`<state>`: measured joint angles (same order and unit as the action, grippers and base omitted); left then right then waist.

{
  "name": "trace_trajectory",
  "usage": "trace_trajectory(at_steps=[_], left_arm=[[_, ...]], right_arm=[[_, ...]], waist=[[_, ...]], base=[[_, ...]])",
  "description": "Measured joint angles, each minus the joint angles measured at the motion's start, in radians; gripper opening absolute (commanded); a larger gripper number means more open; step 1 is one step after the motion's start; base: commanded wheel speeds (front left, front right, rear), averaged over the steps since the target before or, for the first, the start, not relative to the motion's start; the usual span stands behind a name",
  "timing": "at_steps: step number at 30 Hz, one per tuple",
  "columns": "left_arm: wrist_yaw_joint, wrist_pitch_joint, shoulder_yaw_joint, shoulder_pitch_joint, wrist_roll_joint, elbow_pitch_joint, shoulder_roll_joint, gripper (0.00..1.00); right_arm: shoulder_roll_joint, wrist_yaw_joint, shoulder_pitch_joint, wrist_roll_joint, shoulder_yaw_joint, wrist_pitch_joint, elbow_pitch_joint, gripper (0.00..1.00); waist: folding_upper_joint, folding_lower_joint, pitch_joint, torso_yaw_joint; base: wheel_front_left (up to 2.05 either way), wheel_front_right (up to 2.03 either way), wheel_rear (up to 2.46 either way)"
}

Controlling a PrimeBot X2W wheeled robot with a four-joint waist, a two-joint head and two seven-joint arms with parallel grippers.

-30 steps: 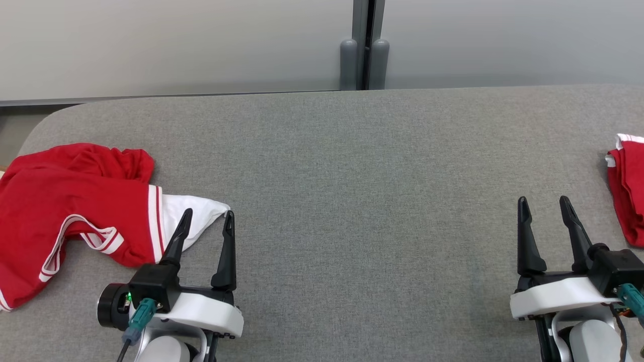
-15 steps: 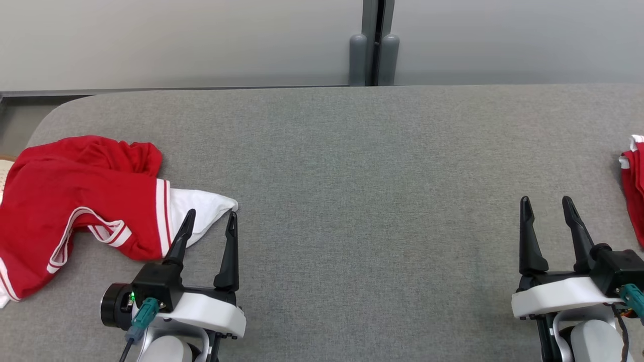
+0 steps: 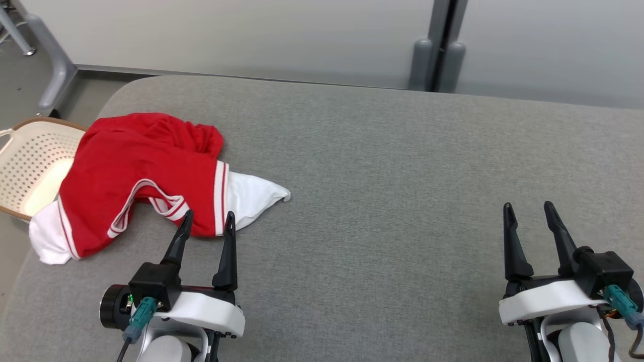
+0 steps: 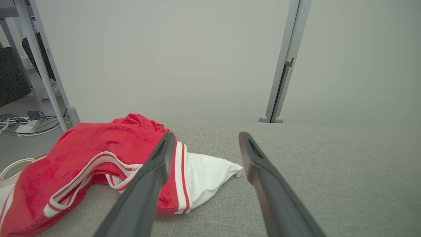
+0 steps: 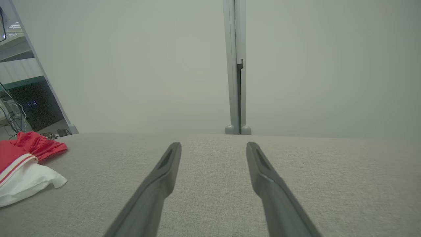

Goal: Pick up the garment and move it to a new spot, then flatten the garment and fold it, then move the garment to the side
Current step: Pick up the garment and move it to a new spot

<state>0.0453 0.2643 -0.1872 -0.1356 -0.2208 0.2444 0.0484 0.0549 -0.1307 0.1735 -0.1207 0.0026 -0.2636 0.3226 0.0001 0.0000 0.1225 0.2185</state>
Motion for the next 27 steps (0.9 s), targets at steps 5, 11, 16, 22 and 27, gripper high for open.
trace_trajectory(at_steps=[5,11,16,22,27], left_arm=[[0.009,0.000,0.003,0.005,-0.002,-0.002,0.000,1.00],[0.015,0.000,0.006,0.016,-0.009,-0.003,0.000,1.00],[0.018,0.000,0.009,0.029,-0.011,-0.003,0.000,1.00],[0.019,0.000,0.015,0.036,-0.012,-0.004,0.001,1.00],[0.019,0.000,0.015,0.041,-0.012,-0.005,0.001,1.00]], right_arm=[[0.011,0.000,0.000,-0.017,0.037,0.000,0.017,1.00],[0.021,0.000,0.008,-0.034,0.066,0.000,0.030,1.00],[0.020,0.000,0.011,-0.047,0.078,0.000,0.042,1.00],[0.016,0.000,0.013,-0.055,0.097,0.000,0.052,1.00],[0.016,0.000,0.016,-0.056,0.100,0.000,0.054,1.00]], waist=[[0.0000,0.0000,-0.007,0.067],[0.0000,0.0000,-0.017,0.149],[0.0000,0.0000,-0.022,0.212],[0.0000,0.0000,-0.025,0.263],[0.0000,0.0000,-0.025,0.273]], base=[[0.00,0.00,0.00],[0.00,0.00,0.00],[0.00,0.00,0.00],[0.00,0.00,0.00],[0.00,0.00,0.00]])
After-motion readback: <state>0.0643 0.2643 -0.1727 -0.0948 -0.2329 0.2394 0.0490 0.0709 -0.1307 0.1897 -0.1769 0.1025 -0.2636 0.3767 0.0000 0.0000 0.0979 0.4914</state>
